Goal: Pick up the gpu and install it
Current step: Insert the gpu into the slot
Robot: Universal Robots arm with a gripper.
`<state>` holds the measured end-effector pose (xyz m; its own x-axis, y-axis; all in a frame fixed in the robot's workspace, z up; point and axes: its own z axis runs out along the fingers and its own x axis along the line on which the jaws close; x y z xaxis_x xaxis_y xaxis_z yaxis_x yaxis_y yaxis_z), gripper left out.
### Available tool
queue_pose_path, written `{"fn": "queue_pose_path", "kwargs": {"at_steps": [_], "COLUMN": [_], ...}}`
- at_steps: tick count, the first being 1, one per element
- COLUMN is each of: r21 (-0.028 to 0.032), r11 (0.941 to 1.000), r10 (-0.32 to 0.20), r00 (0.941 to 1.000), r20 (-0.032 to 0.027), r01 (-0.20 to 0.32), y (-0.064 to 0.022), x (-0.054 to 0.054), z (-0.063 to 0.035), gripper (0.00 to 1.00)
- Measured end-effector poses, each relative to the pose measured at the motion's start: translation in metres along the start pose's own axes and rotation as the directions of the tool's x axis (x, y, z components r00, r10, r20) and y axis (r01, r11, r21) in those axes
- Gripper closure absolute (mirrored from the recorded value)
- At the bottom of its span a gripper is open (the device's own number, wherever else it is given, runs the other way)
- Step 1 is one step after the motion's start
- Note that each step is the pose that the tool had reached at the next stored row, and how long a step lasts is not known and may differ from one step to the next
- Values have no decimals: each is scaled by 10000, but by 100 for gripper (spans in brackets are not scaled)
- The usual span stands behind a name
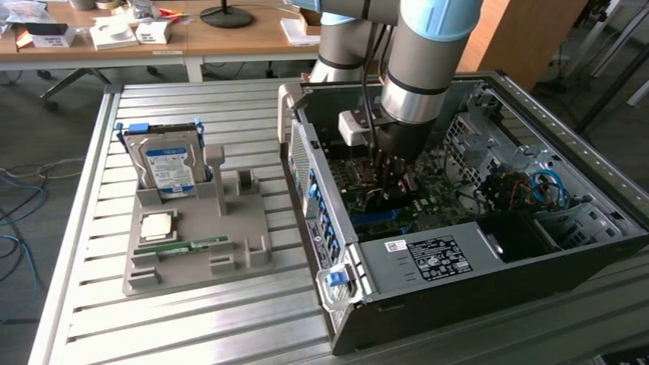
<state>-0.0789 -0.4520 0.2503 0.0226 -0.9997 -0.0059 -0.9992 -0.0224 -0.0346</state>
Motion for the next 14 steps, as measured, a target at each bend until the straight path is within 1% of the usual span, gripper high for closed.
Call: {"fn": "queue_pose_path", "kwargs": {"at_steps": [14], "r21": [1], "r11": [10000], "r10": [-4], "r00": [10000], "r20": [1], "r01": [4], "y": [11], "x": [0], "z": [0], "gripper": [74]}}
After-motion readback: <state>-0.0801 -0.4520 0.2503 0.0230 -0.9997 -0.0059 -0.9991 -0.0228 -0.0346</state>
